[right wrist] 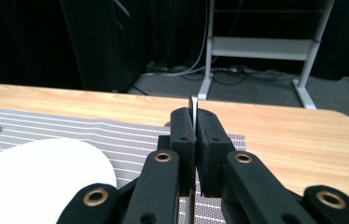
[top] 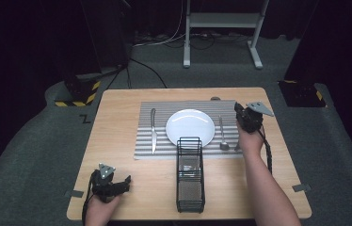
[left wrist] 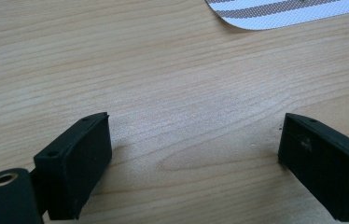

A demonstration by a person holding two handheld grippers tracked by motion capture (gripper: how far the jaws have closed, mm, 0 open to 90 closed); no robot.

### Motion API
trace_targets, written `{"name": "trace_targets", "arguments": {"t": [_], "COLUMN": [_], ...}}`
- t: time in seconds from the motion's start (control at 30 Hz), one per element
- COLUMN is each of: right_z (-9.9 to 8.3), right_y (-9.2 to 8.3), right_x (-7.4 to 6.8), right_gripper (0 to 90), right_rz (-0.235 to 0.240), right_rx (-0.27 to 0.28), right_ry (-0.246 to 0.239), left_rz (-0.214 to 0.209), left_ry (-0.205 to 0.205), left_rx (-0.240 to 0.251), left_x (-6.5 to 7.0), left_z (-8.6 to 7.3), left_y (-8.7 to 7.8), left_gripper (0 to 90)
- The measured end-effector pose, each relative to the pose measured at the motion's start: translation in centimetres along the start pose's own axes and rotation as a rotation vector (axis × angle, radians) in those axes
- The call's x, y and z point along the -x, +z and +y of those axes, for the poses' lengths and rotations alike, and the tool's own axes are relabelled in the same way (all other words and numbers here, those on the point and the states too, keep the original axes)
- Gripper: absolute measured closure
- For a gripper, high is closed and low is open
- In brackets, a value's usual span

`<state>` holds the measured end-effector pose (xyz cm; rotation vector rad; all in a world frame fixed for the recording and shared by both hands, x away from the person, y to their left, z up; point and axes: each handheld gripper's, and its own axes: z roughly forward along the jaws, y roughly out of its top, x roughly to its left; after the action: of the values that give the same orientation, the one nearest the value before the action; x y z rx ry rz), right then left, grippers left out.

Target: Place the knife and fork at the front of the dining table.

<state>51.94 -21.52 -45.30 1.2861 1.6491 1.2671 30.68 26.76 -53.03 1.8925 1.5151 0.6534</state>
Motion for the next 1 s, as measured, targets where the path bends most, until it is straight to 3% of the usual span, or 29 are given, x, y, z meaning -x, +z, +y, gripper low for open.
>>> {"name": "trace_targets", "arguments": {"t": [0.27,0.47,0.83,1.0], "right_z": [-0.8,-1.3,-2.3,-2.4], "right_y": [3.1,4.3,5.5,5.5], "right_x": [0.3,0.4,1.3,1.2], "right_gripper": [85.7,85.7,85.0,85.1], "right_rz": [-0.028,-0.034,-0.046,-0.043], "right_rx": [-0.077,-0.112,-0.162,-0.163], "right_ry": [-0.008,0.005,0.067,0.066], "left_rz": [-0.006,-0.006,-0.006,-0.006], "left_ry": [0.0,0.0,0.0,0.0], "left_rx": [-0.001,-0.001,-0.001,-0.001], "left_x": [0.0,0.0,0.0,0.0], "left_z": [0.0,0.0,0.0,0.0], "left_y": [0.0,0.0,0.0,0.0], "left_gripper": [9.2,9.3,9.3,9.3]}}
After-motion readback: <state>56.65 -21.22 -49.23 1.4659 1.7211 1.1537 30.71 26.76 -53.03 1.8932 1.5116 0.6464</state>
